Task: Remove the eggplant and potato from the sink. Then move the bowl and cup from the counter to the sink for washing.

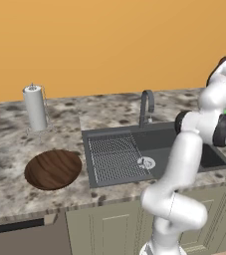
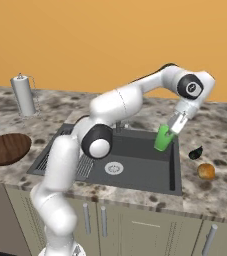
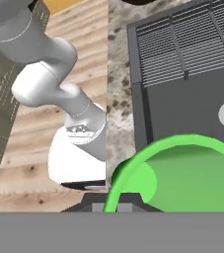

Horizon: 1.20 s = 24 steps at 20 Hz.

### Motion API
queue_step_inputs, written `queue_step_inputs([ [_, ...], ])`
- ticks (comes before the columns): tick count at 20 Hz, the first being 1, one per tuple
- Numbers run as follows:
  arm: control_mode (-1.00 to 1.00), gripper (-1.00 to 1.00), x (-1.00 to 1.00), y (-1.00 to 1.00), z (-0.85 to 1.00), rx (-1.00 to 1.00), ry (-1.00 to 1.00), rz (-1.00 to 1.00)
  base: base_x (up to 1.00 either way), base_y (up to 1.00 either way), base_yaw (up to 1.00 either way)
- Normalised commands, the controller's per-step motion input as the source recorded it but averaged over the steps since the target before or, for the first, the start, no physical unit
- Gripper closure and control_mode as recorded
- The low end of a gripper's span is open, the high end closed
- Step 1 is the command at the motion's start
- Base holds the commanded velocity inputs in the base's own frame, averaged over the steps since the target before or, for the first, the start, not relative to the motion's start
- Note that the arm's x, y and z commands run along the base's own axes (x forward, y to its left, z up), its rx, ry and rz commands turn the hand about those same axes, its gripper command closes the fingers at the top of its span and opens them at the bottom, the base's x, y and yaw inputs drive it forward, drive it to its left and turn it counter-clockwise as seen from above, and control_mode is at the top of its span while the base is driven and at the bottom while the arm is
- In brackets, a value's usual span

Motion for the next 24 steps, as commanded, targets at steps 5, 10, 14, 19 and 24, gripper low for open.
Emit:
queue_step_inputs([
  [5,-1.00,1.00,0.29,0.22,-0.16,-0.34,-0.18,-0.11,0.00,0.00,0.00],
  [10,-1.00,1.00,0.32,0.18,-0.15,-0.34,0.00,-0.03,0.00,0.00,0.00],
  [14,-1.00,1.00,0.26,0.18,-0.27,-0.27,0.00,0.00,0.00,0.00,0.00],
  [19,-1.00,1.00,0.28,0.09,-0.29,-0.17,0.00,0.00,0.00,0.00,0.00],
  [24,-1.00,1.00,0.32,0.02,-0.26,-0.12,0.00,0.00,0.00,0.00,0.00],
])
